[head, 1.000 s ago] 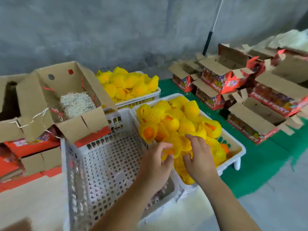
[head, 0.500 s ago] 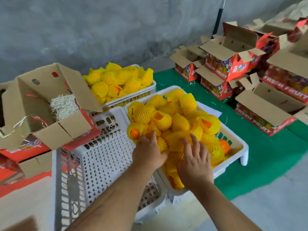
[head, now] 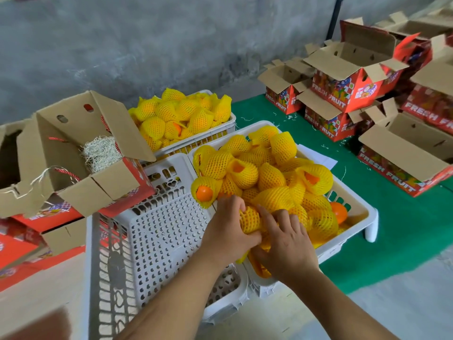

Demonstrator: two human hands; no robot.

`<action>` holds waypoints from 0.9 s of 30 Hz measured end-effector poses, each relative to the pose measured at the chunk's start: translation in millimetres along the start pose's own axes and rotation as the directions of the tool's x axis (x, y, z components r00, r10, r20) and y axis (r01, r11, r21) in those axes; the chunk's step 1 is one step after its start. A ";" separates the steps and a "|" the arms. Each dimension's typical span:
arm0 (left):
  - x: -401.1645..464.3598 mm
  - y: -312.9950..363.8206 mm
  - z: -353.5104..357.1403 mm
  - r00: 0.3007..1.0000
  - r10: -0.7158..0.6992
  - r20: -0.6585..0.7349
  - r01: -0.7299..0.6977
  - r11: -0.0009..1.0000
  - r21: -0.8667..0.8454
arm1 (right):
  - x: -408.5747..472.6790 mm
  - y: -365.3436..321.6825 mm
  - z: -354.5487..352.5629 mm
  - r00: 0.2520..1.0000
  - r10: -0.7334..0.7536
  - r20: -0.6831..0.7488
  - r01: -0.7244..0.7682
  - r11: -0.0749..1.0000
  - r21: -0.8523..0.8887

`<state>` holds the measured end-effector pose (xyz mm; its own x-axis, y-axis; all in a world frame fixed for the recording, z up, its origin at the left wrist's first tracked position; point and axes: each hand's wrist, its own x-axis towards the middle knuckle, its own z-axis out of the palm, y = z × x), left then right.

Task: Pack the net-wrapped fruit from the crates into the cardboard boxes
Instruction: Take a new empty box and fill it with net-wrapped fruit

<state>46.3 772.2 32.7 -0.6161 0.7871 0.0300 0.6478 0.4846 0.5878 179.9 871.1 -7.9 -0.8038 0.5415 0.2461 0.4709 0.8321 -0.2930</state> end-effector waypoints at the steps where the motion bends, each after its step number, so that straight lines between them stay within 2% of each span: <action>1: -3.7 0.6 1.4 0.998 -0.053 0.019 0.055 0.989 -0.135 | 0.9 0.8 -2.5 0.999 0.002 0.052 -0.005 0.997 0.075; 3: -11.7 5.7 2.2 0.977 -0.157 0.142 0.204 0.880 -0.430 | 3.1 0.8 -5.0 0.992 0.033 0.124 -0.078 0.921 0.382; 5: -13.6 7.6 3.6 0.932 -0.222 0.286 0.361 0.628 -0.689 | 6.7 0.9 -4.3 0.988 0.019 0.152 -0.128 0.651 0.749; 6: -11.8 6.5 4.1 0.908 -0.246 0.339 0.418 0.482 -0.770 | 8.6 1.0 -4.4 0.988 0.024 0.154 -0.144 0.515 0.845; 7: -9.8 4.9 4.2 0.892 -0.259 0.370 0.446 0.376 -0.812 | 9.6 1.7 -6.0 0.986 0.036 0.164 -0.164 0.424 0.891; 8: -7.6 3.3 4.8 0.890 -0.268 0.368 0.445 0.341 -0.828 | 9.9 2.2 -9.0 0.984 0.045 0.174 -0.178 0.374 0.910; 11: -5.8 -0.9 12.3 0.916 -0.288 0.278 0.377 0.385 -0.843 | 5.7 6.4 -14.8 0.986 0.045 0.159 -0.165 0.346 0.924; 14: -7.7 -1.5 15.8 0.909 -0.324 0.263 0.367 0.322 -0.873 | 1.4 16.7 -18.3 0.977 -0.035 0.210 -0.190 0.308 0.932; 18: -2.3 1.9 17.0 0.911 -0.346 0.225 0.333 0.292 -0.897 | 2.3 27.5 -30.1 0.939 -0.112 0.326 -0.310 0.140 0.940; 22: 2.9 6.2 20.3 0.894 -0.394 0.215 0.361 0.347 -0.866 | 6.0 29.9 -33.9 0.904 -0.160 0.396 -0.388 0.080 0.918; 27: 2.1 14.4 28.3 0.895 -0.423 0.141 0.310 0.364 -0.878 | 8.8 24.7 -29.2 0.862 -0.190 0.470 -0.499 -0.154 0.853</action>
<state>67.0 791.6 18.3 -0.7623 0.5532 -0.3359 -0.3491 0.0856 0.9332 195.0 899.9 14.0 -0.9534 0.2520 -0.1661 0.0186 -0.5000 -0.8658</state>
